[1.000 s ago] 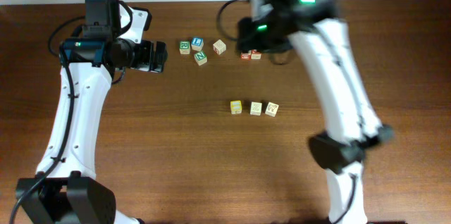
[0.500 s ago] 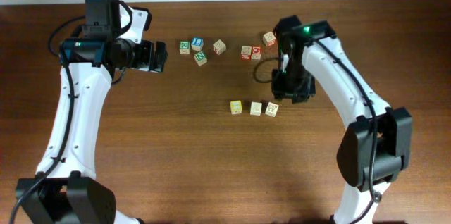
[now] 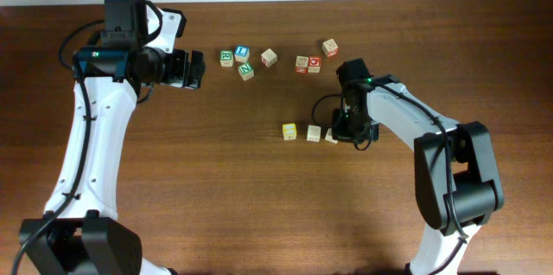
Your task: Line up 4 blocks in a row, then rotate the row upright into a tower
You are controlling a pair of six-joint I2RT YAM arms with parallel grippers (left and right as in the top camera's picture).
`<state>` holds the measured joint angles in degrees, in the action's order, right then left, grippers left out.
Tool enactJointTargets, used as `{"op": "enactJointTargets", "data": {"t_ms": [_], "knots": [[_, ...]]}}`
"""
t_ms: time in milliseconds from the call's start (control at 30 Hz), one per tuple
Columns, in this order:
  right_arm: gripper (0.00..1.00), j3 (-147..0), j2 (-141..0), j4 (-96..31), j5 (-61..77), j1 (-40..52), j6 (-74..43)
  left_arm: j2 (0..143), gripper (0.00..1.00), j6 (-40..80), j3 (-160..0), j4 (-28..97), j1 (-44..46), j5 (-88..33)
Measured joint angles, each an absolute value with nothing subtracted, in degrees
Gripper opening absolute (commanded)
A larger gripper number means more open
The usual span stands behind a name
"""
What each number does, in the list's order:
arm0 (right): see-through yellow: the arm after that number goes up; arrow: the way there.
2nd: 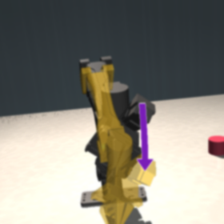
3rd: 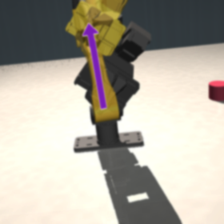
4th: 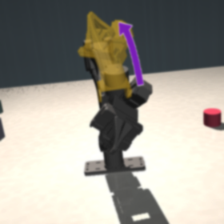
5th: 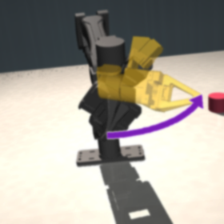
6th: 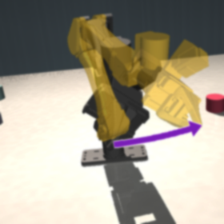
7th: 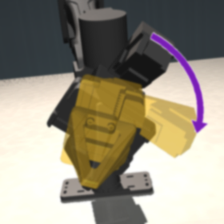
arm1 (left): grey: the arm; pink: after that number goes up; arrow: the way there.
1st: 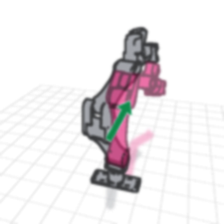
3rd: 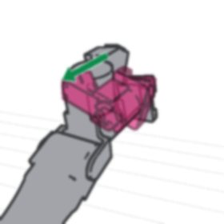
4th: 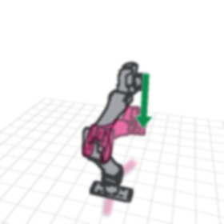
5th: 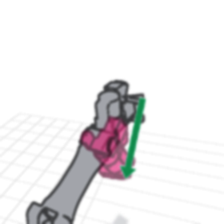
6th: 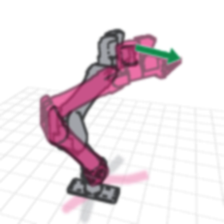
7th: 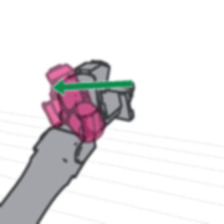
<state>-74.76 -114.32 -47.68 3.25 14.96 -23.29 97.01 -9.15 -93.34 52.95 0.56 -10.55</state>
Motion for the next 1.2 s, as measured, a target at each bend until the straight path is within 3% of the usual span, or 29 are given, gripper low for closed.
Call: {"op": "enactJointTargets", "data": {"t_ms": [333,1000,1200], "knots": [[0.04,-74.7,-114.3,-44.8,8.8,15.0,-20.4,97.0,0.99,-9.1,-93.3,52.9,0.6,-10.5],[0.04,-74.4,-114.3,-36.7,14.9,18.3,-28.9,97.0,0.99,-9.1,-93.3,52.9,0.6,-10.5],[0.05,-76.7,-114.3,-41.8,14.1,18.4,-27.4,97.0,0.99,-9.1,-93.3,52.9,0.6,-10.5]]}}
